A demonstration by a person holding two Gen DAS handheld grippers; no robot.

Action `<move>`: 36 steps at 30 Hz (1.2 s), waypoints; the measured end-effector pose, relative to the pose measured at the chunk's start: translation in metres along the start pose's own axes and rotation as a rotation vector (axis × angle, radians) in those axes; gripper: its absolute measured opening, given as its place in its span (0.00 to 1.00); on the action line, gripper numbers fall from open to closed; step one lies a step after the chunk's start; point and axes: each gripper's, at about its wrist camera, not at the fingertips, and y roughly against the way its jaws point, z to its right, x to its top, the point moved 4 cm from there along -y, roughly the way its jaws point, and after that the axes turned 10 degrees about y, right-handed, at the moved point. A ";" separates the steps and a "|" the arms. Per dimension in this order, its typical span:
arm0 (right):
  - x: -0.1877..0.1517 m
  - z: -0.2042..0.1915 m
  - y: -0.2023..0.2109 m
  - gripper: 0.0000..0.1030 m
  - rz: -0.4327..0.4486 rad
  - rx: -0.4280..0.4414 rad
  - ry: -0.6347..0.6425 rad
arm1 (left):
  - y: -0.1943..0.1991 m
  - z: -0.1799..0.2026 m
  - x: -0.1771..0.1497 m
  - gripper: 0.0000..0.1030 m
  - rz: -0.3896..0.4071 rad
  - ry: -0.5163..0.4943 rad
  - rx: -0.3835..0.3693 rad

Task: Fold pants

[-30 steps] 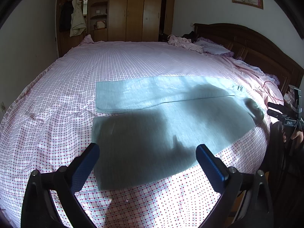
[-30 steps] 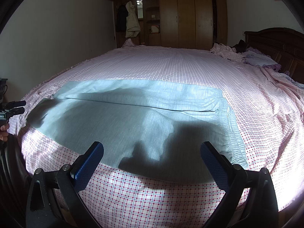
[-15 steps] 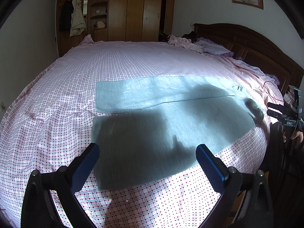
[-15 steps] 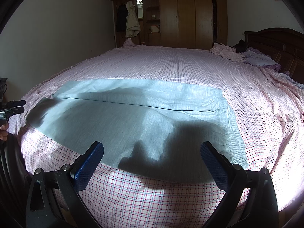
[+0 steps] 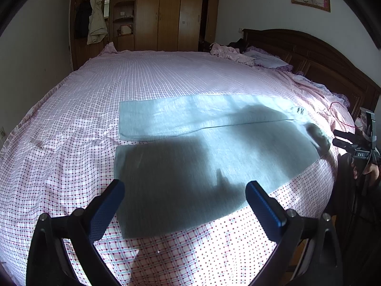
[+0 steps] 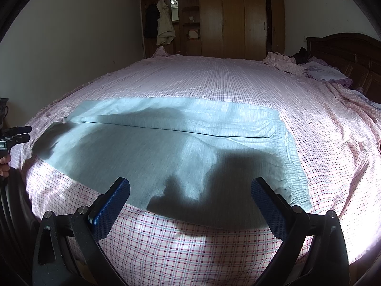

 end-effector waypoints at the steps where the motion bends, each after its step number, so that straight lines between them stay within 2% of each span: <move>1: 0.000 0.000 -0.002 0.95 -0.006 0.007 -0.006 | 0.000 0.000 0.000 1.00 -0.001 0.001 0.002; 4: 0.001 0.000 0.000 0.95 0.013 0.056 -0.026 | 0.000 -0.003 0.001 1.00 -0.001 0.016 -0.001; 8: 0.007 -0.003 0.007 0.95 0.065 0.170 -0.054 | 0.000 -0.009 0.003 1.00 -0.008 0.050 -0.019; 12: 0.014 -0.009 0.005 0.95 0.082 0.254 -0.055 | -0.007 -0.012 0.007 1.00 -0.027 0.076 0.001; 13: 0.016 -0.013 0.004 0.95 0.091 0.317 -0.045 | -0.006 -0.011 0.009 1.00 -0.011 0.077 0.008; 15: 0.016 -0.030 0.008 0.95 0.148 0.511 0.009 | -0.004 -0.004 0.016 1.00 0.025 0.058 0.010; 16: 0.015 -0.040 0.010 0.95 0.160 0.560 0.045 | -0.004 -0.001 0.019 1.00 0.033 0.048 0.011; 20: 0.017 -0.067 -0.002 0.95 0.087 0.527 0.135 | -0.009 0.016 0.038 1.00 0.022 0.026 -0.032; 24: 0.028 -0.066 -0.019 0.95 0.091 0.467 0.105 | -0.018 0.032 0.057 1.00 0.023 -0.043 -0.005; 27: 0.043 -0.056 -0.028 0.95 0.107 0.442 0.050 | -0.030 0.041 0.066 1.00 -0.016 -0.085 -0.031; 31: 0.059 -0.041 -0.041 0.95 0.086 0.487 -0.051 | -0.049 0.040 0.073 1.00 -0.080 -0.050 -0.075; 36: 0.072 -0.032 -0.050 0.95 0.168 0.478 -0.084 | -0.065 0.035 0.080 1.00 -0.050 -0.010 -0.061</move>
